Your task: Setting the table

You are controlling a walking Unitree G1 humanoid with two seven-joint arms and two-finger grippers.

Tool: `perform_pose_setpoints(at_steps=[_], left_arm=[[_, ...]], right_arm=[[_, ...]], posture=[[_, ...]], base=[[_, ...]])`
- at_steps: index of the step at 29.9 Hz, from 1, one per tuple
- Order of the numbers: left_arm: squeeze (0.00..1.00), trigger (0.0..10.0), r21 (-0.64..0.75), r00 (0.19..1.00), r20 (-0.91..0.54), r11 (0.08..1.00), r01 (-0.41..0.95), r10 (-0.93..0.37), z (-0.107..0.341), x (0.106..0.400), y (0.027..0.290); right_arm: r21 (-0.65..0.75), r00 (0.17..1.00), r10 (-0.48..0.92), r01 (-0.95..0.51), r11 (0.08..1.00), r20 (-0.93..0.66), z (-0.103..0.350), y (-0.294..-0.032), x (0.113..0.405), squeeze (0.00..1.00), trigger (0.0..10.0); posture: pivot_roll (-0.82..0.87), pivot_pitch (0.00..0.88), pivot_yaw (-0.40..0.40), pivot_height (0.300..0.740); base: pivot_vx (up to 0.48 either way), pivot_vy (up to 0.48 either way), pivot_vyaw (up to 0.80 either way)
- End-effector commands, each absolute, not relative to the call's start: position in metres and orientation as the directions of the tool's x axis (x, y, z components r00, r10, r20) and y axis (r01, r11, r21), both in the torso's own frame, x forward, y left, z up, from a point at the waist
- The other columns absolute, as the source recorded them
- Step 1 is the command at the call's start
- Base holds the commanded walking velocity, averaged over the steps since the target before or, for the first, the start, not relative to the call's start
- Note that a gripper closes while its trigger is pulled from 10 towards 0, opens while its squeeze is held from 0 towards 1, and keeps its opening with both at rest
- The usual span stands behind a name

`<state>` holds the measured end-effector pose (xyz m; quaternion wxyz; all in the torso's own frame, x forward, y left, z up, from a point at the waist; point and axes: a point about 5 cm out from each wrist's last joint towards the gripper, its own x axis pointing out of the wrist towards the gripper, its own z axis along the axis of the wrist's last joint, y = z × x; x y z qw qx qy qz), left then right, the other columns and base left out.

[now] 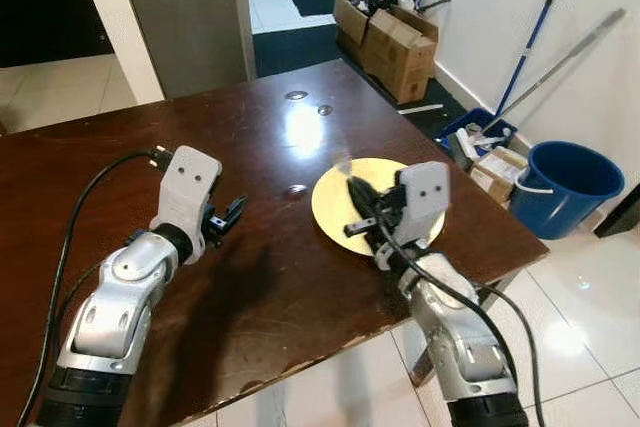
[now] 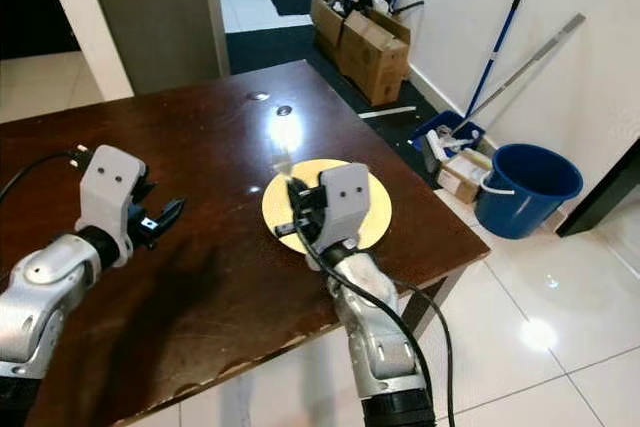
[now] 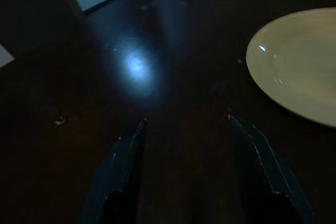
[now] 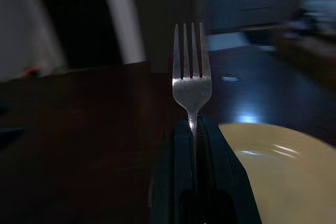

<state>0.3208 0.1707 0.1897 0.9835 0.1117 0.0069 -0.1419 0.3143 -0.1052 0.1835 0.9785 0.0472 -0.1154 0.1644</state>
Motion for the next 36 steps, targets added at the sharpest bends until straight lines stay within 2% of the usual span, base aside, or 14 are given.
perform_pose_setpoints(at_steps=[1, 6, 16, 36], left_arm=[[0.00, 10.0, 0.210, 0.972, -0.047, 0.949, 0.236, -0.232, 0.187, 0.323, 0.174], [0.00, 10.0, 0.169, 0.981, -0.038, 0.967, 0.193, -0.189, 0.183, 0.326, 0.170], [0.00, 10.0, 0.131, 0.985, -0.021, 0.976, 0.174, -0.173, 0.182, 0.327, 0.164], [0.00, 10.0, 0.135, 0.985, -0.008, 0.976, 0.171, -0.172, 0.183, 0.326, 0.164]], right_arm=[[0.065, 0.947, 0.228, -0.248, 0.967, 0.226, 0.176, -0.115, 0.315, 0.00, 10.0], [0.044, 0.967, 0.141, -0.154, 0.987, 0.213, 0.174, -0.130, 0.317, 0.00, 10.0], [0.029, 0.975, 0.111, -0.118, 0.993, 0.192, 0.170, -0.137, 0.320, 0.00, 10.0], [0.013, 0.982, 0.090, -0.093, 0.996, 0.169, 0.164, -0.142, 0.323, 0.00, 10.0]], posture=[[0.02, 0.019, 0.101, 0.740], [0.01, 0.012, 0.089, 0.740], [0.01, 0.011, 0.074, 0.740], [0.01, 0.013, 0.070, 0.740]], base=[[0.000, 0.000, 0.00], [0.000, 0.000, 0.00], [0.000, 0.000, 0.00], [-0.272, 0.000, 0.00]])
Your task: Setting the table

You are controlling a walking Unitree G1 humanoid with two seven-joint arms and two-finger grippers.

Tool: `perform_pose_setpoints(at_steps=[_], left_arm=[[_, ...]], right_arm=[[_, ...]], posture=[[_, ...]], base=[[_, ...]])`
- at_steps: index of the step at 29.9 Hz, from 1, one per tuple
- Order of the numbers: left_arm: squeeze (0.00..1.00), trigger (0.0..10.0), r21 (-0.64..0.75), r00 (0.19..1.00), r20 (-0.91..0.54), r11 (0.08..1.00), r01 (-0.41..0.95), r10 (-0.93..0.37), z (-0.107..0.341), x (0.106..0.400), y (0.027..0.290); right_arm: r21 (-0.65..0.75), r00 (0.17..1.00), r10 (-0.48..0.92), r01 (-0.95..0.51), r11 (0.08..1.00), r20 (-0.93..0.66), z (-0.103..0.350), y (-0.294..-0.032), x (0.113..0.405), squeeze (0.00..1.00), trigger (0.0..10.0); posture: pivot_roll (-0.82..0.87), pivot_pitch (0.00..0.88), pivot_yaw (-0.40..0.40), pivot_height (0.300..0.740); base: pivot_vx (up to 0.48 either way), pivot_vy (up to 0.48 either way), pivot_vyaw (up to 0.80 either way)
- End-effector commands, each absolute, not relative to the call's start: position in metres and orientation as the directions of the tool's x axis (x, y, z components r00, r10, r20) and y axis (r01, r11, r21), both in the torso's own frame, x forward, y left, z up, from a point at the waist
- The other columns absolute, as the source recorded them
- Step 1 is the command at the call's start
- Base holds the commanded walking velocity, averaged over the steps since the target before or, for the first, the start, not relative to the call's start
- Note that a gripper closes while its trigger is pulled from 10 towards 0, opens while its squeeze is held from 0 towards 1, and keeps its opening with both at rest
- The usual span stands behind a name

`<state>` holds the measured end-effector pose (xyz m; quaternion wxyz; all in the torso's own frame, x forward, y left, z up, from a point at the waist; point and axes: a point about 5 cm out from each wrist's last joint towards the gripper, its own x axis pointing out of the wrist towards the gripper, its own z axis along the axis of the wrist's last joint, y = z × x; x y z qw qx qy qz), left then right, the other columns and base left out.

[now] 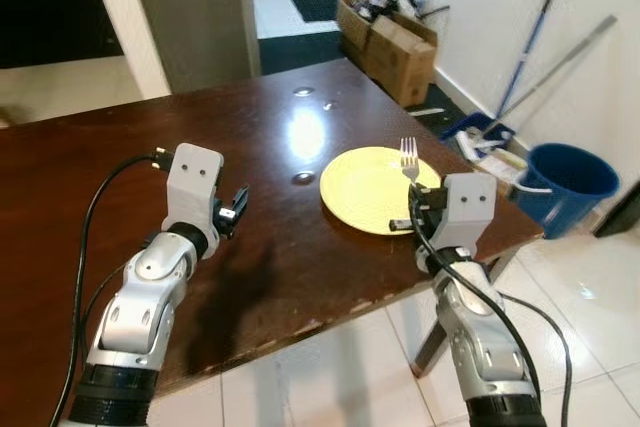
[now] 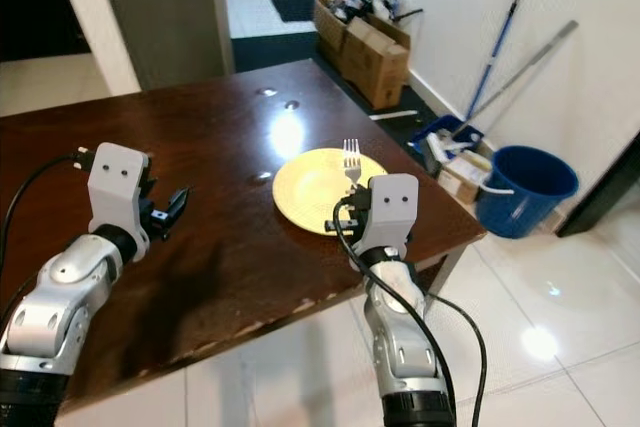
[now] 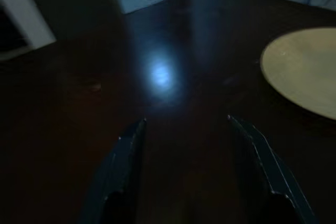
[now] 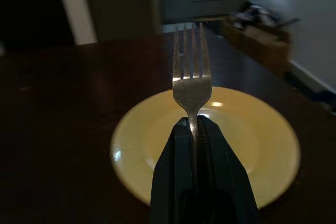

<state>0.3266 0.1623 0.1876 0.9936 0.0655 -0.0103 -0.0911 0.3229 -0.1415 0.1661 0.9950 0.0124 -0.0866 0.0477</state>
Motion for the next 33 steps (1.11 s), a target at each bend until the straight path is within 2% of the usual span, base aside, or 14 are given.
perform_pose_setpoints(at_steps=[1, 21, 33], left_arm=[[0.00, 10.0, 0.135, 0.985, -0.008, 0.976, 0.171, -0.172, 0.1826, 0.3257, 0.1642], [0.00, 10.0, 0.144, 0.985, -0.003, 0.975, 0.169, -0.170, 0.1842, 0.3278, 0.1663], [0.00, 10.0, 0.145, 0.984, 0.001, 0.974, 0.174, -0.176, 0.1851, 0.3293, 0.1654]], right_arm=[[0.013, 0.982, 0.090, -0.093, 0.996, 0.169, 0.1635, -0.1417, 0.3229, 0.00, 10.0], [0.010, 0.983, 0.083, -0.086, 0.996, 0.161, 0.1602, -0.1418, 0.3246, 0.00, 10.0], [0.010, 0.984, 0.074, -0.076, 0.997, 0.161, 0.1598, -0.1435, 0.3255, 0.00, 10.0]], posture=[[0.01, 0.013, 0.070, 0.740], [0.01, 0.002, 0.078, 0.740], [0.01, 0.000, 0.079, 0.740]], base=[[-0.289, 0.000, 0.00], [-0.272, 0.000, 0.00], [0.000, 0.000, 0.00]])
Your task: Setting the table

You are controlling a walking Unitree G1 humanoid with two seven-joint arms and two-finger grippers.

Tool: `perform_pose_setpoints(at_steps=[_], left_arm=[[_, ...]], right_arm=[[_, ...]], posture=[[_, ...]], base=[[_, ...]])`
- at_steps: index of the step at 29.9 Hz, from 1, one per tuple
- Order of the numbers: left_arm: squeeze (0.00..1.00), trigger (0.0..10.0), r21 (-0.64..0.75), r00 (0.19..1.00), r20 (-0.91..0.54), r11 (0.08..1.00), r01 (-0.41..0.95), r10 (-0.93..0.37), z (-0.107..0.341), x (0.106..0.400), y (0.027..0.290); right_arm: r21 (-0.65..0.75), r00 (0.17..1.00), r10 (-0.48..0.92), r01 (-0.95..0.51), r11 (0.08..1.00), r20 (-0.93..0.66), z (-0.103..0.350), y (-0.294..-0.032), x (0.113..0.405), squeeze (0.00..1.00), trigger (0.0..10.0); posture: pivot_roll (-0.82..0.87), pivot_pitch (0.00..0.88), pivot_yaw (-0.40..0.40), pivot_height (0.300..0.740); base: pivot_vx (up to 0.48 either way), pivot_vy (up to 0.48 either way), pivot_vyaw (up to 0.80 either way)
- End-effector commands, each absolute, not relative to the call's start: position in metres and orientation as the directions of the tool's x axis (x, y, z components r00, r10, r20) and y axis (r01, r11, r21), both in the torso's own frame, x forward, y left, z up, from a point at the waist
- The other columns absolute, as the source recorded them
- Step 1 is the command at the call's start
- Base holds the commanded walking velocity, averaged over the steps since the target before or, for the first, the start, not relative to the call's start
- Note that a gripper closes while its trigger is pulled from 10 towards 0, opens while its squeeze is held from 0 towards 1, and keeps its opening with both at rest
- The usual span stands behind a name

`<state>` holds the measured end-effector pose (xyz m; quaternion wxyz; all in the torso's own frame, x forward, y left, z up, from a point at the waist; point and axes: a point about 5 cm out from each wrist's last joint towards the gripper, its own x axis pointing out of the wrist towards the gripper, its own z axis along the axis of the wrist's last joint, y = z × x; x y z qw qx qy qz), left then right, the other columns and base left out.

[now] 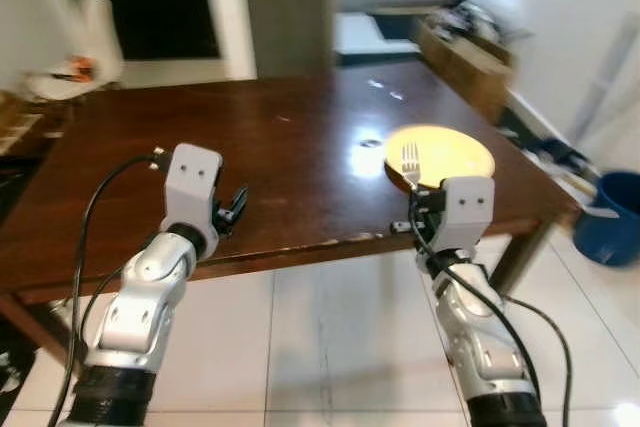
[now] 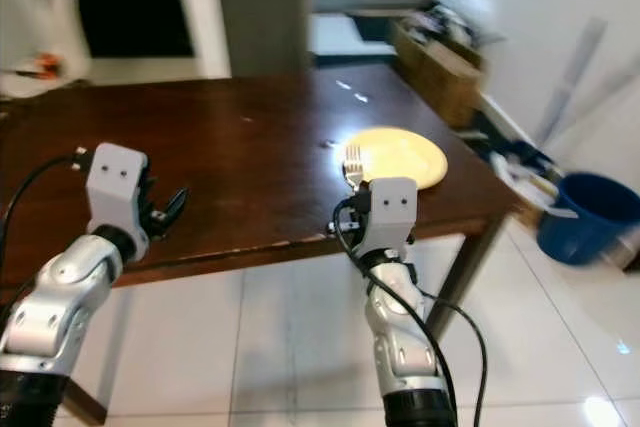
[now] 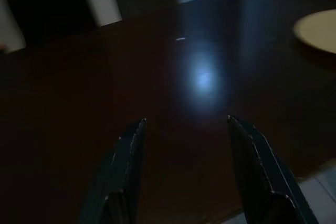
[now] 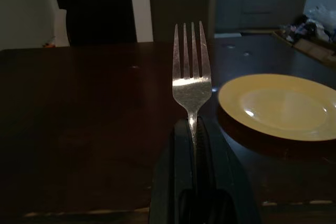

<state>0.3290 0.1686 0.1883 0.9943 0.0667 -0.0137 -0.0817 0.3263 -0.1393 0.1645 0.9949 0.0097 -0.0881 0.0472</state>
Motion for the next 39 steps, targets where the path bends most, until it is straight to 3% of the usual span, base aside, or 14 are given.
perform_pose_setpoints(at_steps=[1, 6, 39], left_arm=[[0.00, 10.0, 0.145, 0.984, 0.001, 0.974, 0.174, -0.176, 0.1851, 0.3293, 0.1654], [0.00, 10.0, 0.146, 0.983, -0.004, 0.973, 0.181, -0.182, 0.1843, 0.3293, 0.1643], [0.00, 10.0, 0.143, 0.983, -0.014, 0.973, 0.181, -0.181, 0.1819, 0.3305, 0.1641]], right_arm=[[0.010, 0.984, 0.074, -0.076, 0.997, 0.161, 0.1598, -0.1435, 0.3255, 0.00, 10.0], [0.024, 0.987, 0.067, -0.071, 0.997, 0.144, 0.1581, -0.1437, 0.3265, 0.00, 10.0], [0.032, 0.987, 0.069, -0.074, 0.997, 0.144, 0.1582, -0.1434, 0.3273, 0.00, 10.0]], posture=[[0.01, 0.000, 0.079, 0.740], [0.01, 0.000, 0.080, 0.740], [0.01, 0.000, 0.080, 0.740]], base=[[0.000, 0.000, 0.00], [0.000, 0.000, -0.26], [0.000, 0.000, -0.74]])
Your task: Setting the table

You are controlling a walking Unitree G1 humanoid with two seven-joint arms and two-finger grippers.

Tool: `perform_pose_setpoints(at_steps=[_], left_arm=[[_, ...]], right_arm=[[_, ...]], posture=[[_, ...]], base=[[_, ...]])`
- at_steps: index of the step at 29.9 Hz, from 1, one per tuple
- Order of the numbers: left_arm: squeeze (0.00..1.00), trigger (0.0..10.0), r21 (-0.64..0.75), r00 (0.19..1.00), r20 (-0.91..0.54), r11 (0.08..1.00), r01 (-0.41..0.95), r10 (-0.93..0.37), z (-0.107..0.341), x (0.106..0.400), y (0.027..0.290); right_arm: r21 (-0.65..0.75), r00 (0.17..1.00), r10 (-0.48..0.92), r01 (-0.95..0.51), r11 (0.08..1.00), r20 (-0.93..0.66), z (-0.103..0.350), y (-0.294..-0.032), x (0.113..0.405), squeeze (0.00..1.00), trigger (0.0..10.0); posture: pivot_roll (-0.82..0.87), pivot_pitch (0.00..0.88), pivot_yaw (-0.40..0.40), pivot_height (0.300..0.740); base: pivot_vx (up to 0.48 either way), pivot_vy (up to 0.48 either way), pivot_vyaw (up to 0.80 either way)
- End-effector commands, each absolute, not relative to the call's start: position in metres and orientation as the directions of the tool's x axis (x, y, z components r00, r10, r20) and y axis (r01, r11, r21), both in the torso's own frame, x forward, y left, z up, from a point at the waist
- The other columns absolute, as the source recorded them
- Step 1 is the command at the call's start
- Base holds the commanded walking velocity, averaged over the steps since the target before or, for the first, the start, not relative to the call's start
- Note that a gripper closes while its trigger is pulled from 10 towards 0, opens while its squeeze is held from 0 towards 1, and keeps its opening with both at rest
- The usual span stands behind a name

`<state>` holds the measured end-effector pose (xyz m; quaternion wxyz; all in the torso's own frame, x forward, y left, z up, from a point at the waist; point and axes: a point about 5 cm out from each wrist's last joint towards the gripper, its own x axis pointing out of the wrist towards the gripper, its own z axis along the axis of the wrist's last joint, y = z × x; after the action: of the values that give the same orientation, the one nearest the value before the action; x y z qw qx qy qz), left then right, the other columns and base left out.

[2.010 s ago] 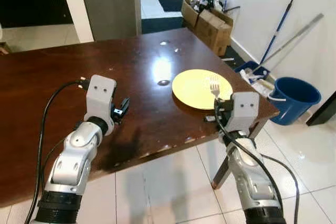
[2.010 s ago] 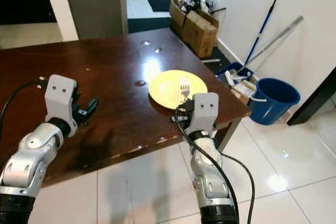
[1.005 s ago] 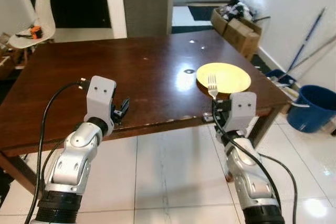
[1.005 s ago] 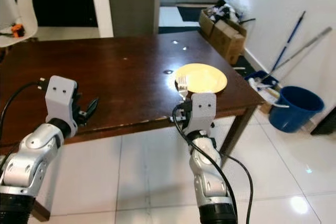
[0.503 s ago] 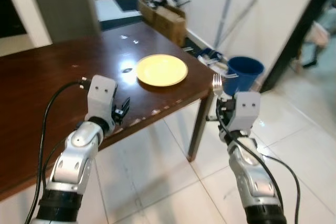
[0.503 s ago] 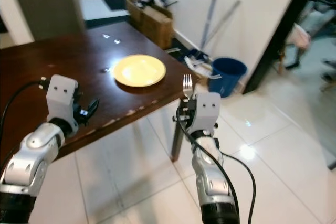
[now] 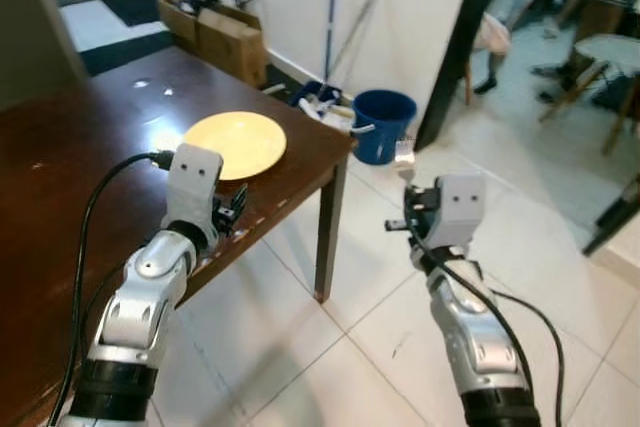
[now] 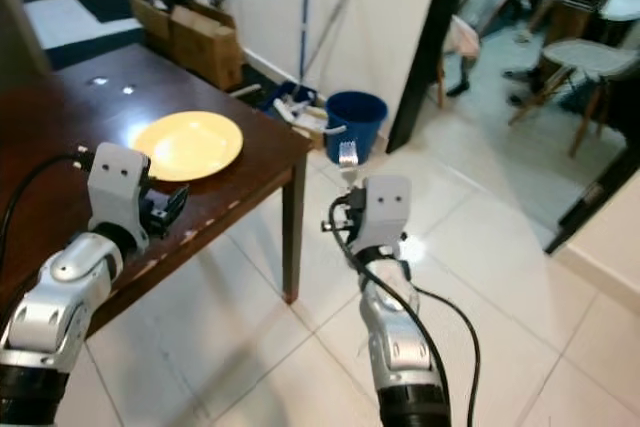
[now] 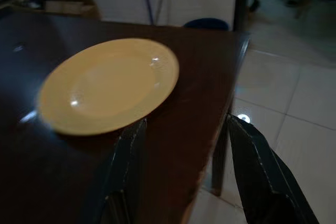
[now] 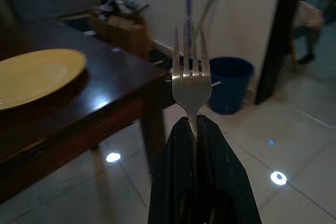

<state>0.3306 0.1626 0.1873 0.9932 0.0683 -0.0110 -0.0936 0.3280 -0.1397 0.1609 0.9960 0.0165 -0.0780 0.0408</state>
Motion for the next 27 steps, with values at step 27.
perform_pose_setpoints(at_steps=[27], left_arm=[[0.00, 10.0, 0.112, 0.984, 0.002, 0.978, 0.177, -0.178, 0.1844, 0.3305, 0.1634]], right_arm=[[0.030, 0.987, 0.075, -0.080, 0.996, 0.141, 0.1577, -0.1419, 0.3271, 0.00, 10.0]], posture=[[0.01, 0.004, 0.079, 0.740]], base=[[0.000, 0.000, -0.74]])
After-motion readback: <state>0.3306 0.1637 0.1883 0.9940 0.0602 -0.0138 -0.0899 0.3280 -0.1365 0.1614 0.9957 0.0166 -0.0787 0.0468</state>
